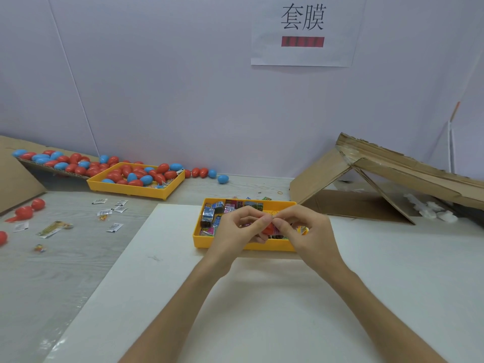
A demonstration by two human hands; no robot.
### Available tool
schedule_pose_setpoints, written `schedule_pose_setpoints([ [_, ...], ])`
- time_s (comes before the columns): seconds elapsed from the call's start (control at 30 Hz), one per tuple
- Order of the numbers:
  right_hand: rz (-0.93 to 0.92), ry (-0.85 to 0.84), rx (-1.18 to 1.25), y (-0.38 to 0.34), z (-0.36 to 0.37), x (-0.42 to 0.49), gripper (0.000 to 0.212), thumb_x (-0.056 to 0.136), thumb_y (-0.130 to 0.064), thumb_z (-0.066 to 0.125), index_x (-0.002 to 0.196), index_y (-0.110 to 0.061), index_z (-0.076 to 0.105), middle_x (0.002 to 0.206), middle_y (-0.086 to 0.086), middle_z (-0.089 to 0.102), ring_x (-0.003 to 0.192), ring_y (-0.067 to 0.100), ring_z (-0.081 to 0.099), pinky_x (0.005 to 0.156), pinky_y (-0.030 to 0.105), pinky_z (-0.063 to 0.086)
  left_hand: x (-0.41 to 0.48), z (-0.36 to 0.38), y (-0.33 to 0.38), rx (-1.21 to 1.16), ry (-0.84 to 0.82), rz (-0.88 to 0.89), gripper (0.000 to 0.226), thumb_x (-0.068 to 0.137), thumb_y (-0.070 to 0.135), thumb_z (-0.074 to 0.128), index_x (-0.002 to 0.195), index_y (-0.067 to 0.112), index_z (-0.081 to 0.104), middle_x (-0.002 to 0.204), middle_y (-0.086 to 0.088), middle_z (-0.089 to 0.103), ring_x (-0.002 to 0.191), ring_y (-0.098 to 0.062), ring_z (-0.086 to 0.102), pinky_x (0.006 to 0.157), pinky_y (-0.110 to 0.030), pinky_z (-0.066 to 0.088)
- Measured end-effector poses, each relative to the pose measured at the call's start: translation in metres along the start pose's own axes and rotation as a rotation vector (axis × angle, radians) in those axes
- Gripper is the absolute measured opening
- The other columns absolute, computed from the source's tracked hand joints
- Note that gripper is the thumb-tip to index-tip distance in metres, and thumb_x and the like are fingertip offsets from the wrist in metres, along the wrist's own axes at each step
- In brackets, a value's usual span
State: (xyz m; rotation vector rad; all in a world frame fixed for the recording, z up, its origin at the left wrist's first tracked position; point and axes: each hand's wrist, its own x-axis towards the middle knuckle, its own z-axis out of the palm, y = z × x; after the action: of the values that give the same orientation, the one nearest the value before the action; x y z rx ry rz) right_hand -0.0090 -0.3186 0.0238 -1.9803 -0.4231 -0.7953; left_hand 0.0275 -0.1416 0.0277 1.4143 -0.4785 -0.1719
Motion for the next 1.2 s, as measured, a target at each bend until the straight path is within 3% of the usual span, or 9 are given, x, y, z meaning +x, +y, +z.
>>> schedule_pose_setpoints([
  [0.13, 0.062, 0.014, 0.046, 0.0009, -0.0011, 0.0003, 0.006, 0.089, -0.014, 0.074, 0.092, -0.019, 0.076, 0.085, -0.008, 0.073, 0.079, 0.018, 0.070, 0.071, 0.038, 0.057, 0.0008, -0.0021, -0.0006, -0.087, -0.031, -0.039, 0.025, 0.094, 0.025, 0.066, 0.109, 0.007, 0.073, 0.084, -0.011, 0.071, 0.077, -0.020, 0.069, 0.075, -0.028, 0.059],
  [0.23, 0.088, 0.010, 0.073, 0.0008, -0.0025, 0.0010, 0.009, 0.090, -0.010, 0.073, 0.095, -0.017, 0.076, 0.086, -0.006, 0.075, 0.081, 0.019, 0.073, 0.075, 0.035, 0.059, 0.0016, -0.0040, -0.0005, -0.086, -0.056, -0.032, 0.021, 0.095, 0.012, 0.067, 0.114, 0.007, 0.072, 0.092, -0.009, 0.072, 0.081, -0.020, 0.070, 0.079, -0.031, 0.060],
  [0.6, 0.174, 0.020, 0.245, -0.0024, -0.0051, 0.0033, 0.012, 0.089, -0.005, 0.073, 0.094, -0.016, 0.076, 0.089, -0.001, 0.078, 0.087, 0.017, 0.075, 0.078, 0.024, 0.058, 0.0016, -0.0036, 0.0012, -0.125, -0.032, -0.016, 0.034, 0.081, 0.030, 0.074, 0.110, 0.014, 0.076, 0.096, -0.005, 0.074, 0.080, -0.020, 0.069, 0.076, -0.029, 0.060],
  [0.83, 0.151, 0.027, 0.178, -0.0051, -0.0057, 0.0032, 0.005, 0.089, -0.012, 0.072, 0.089, -0.017, 0.076, 0.084, -0.004, 0.076, 0.081, 0.018, 0.072, 0.074, 0.024, 0.057, 0.0027, -0.0032, 0.0002, -0.121, -0.034, -0.033, 0.017, 0.092, 0.019, 0.069, 0.106, 0.017, 0.078, 0.092, -0.001, 0.075, 0.080, -0.018, 0.069, 0.073, -0.026, 0.059],
  [1.0, 0.141, 0.031, 0.121, -0.0056, -0.0057, 0.0035, 0.003, 0.089, -0.019, 0.072, 0.089, -0.019, 0.076, 0.085, -0.007, 0.074, 0.083, 0.018, 0.071, 0.073, 0.028, 0.058, 0.0022, -0.0037, 0.0002, -0.074, -0.023, -0.023, 0.018, 0.095, 0.014, 0.067, 0.109, 0.015, 0.078, 0.091, -0.002, 0.075, 0.080, -0.017, 0.069, 0.074, -0.027, 0.058],
  [1.2, 0.148, -0.010, 0.138, -0.0044, -0.0050, 0.0038, 0.009, 0.090, -0.008, 0.073, 0.089, -0.017, 0.076, 0.085, -0.005, 0.075, 0.082, 0.017, 0.072, 0.074, 0.026, 0.057, 0.0014, -0.0025, 0.0007, 0.001, 0.014, 0.018, 0.017, 0.096, 0.015, 0.067, 0.109, 0.017, 0.077, 0.092, -0.004, 0.076, 0.079, -0.020, 0.072, 0.073, -0.028, 0.060],
])
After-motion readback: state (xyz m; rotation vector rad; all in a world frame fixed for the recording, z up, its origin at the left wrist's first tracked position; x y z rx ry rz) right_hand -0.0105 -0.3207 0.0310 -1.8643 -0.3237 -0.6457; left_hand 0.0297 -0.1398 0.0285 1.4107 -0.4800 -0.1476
